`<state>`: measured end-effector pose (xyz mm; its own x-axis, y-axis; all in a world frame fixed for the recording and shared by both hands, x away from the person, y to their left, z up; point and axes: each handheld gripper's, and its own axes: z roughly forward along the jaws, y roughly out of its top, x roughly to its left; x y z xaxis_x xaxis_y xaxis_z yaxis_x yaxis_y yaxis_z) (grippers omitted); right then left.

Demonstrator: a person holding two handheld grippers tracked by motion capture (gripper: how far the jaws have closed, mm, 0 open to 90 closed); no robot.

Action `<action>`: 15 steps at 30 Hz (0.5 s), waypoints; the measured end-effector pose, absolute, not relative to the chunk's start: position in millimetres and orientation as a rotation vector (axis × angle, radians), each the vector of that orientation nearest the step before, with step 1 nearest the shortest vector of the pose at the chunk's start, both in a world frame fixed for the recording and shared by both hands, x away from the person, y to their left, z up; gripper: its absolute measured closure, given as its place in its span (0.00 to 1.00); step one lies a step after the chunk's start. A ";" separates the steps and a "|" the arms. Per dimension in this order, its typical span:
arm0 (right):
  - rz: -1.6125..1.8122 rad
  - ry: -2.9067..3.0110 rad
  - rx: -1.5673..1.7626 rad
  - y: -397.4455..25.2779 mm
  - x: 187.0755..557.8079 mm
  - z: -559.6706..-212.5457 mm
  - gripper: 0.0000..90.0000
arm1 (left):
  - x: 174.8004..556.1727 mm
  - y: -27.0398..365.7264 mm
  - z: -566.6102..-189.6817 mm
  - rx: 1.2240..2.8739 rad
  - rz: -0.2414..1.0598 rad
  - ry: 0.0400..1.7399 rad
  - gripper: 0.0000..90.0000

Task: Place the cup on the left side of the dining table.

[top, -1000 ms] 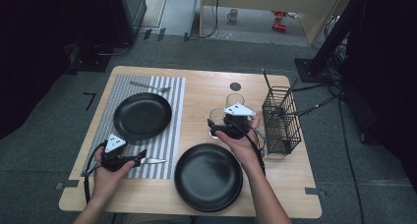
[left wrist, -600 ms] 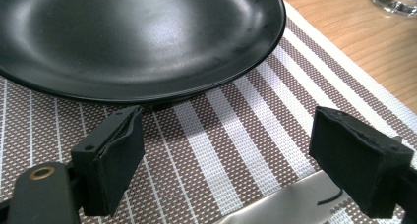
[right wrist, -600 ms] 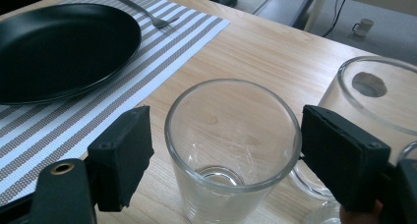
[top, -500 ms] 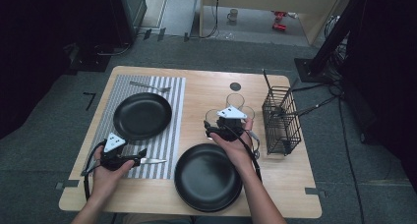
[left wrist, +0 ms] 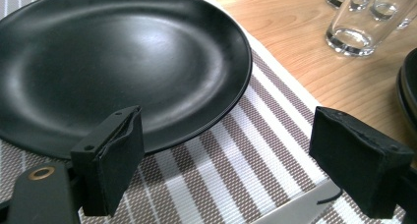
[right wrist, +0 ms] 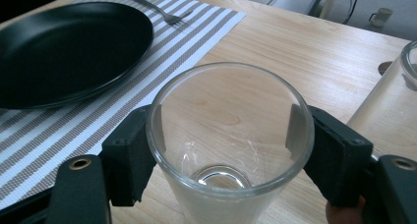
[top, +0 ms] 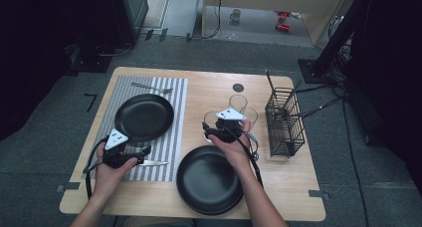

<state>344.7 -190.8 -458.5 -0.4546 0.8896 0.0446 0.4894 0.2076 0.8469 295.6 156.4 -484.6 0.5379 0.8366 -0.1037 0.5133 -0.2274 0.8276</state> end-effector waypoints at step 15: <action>1.155 2.038 1.240 -185.2 344.2 -460.5 0.33 | 304.1 140.6 -476.9 1.888 0.441 1.063 0.15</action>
<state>344.2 -185.2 -460.5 -0.4702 0.8823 0.0209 0.4714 0.2311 0.8511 304.1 140.6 -476.9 0.5674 0.8156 -0.1133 0.4959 -0.2286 0.8378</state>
